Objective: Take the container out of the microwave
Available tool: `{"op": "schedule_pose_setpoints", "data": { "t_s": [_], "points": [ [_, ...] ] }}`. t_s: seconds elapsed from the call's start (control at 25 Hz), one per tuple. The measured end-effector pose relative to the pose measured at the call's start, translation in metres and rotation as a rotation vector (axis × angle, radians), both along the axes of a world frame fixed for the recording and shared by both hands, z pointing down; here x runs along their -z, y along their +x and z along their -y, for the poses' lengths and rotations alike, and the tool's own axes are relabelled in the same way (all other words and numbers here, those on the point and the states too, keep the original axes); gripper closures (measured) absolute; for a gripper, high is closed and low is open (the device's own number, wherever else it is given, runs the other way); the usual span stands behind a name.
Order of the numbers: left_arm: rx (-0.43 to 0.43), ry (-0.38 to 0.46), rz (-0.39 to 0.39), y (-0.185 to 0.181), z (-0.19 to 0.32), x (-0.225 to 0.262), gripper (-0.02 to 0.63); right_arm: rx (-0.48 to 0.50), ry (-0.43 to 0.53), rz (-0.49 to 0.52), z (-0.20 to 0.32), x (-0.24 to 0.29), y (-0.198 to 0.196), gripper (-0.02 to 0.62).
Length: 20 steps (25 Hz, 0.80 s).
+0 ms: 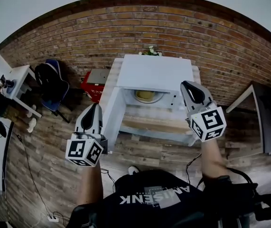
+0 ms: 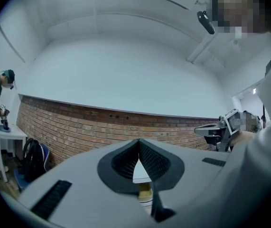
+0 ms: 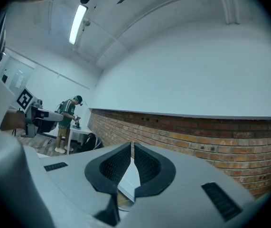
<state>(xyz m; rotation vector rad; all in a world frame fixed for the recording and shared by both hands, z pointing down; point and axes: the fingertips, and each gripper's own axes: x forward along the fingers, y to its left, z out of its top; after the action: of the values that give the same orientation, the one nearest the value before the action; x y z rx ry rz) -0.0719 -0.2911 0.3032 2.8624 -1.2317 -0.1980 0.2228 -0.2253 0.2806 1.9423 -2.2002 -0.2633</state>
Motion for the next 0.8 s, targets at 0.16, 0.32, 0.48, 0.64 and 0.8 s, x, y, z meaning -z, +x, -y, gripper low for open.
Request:
{"op": "schedule_pose_setpoints", "data": {
  "t_s": [0.16, 0.32, 0.48, 0.64, 0.8],
  "points": [
    [-0.017, -0.017, -0.001, -0.008, 0.019, -0.008, 0.592, -0.011, -0.007, -0.019, 0.019, 0.000, -0.014, 0.551],
    [-0.053, -0.026, 0.005, -0.017, 0.033, -0.015, 0.592, -0.032, -0.016, -0.026, 0.032, -0.004, -0.026, 0.551],
    [-0.075, -0.042, -0.003, -0.029, 0.040, -0.029, 0.592, -0.054, -0.036, -0.034, 0.045, -0.015, -0.040, 0.527],
    [-0.089, -0.046, 0.001, -0.037, 0.051, -0.033, 0.592, -0.031, -0.065, -0.043, 0.064, -0.024, -0.058, 0.437],
    [-0.068, -0.058, 0.015, -0.036, 0.051, -0.042, 0.591, 0.024, -0.100, -0.084, 0.074, -0.036, -0.067, 0.422]
  ]
}}
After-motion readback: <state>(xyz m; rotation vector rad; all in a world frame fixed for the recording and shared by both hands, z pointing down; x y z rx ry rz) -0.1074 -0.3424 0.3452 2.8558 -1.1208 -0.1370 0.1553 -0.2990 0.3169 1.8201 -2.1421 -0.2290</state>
